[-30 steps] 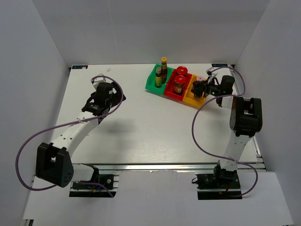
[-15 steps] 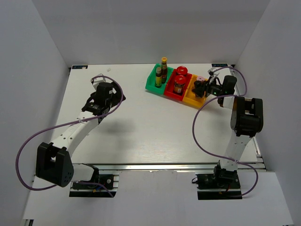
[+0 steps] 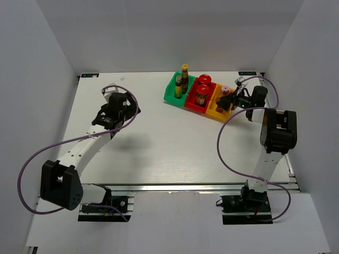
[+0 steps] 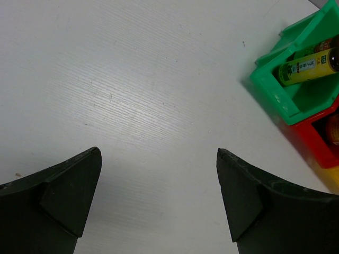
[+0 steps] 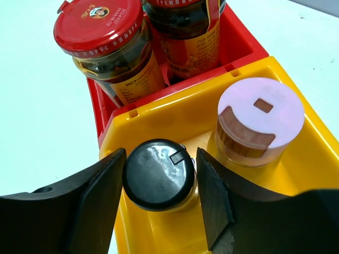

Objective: Organize the condiment bottles

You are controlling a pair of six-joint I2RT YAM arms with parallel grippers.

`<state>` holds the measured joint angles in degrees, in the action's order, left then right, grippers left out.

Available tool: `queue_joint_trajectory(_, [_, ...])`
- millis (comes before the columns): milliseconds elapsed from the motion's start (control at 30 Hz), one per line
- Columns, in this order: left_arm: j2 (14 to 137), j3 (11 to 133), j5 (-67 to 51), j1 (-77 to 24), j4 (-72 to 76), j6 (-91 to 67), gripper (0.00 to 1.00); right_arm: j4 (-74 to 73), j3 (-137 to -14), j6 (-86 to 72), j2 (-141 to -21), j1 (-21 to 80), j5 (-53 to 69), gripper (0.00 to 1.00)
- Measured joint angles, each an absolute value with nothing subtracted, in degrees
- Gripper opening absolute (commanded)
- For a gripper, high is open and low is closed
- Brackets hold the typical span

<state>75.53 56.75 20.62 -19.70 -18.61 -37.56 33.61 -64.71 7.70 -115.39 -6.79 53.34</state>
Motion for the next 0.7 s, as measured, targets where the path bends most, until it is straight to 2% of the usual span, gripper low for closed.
queue_joint_trajectory(67, [75.5,56.75,20.62,-19.7,-18.9,-37.56,0.98,33.82,-64.36,7.64,-115.39,-6.79,53.39,0.71])
queue_joint_trajectory(100, [75.46,56.75,20.62,-19.7,-19.0,-37.56,0.98,34.15,-64.23,7.57,-115.39,-6.79,53.58,0.89])
queue_joint_trajectory(400, [74.7,56.75,20.58,-19.7,-19.25,-37.63,0.98,33.47,-64.25,7.49,-113.99,-6.79,53.98,0.89])
queue_joint_trajectory(700, [73.52,56.99,20.56,-19.68,-20.12,-37.45,0.98,29.91,-64.62,5.67,-101.86,-6.81,53.28,0.89])
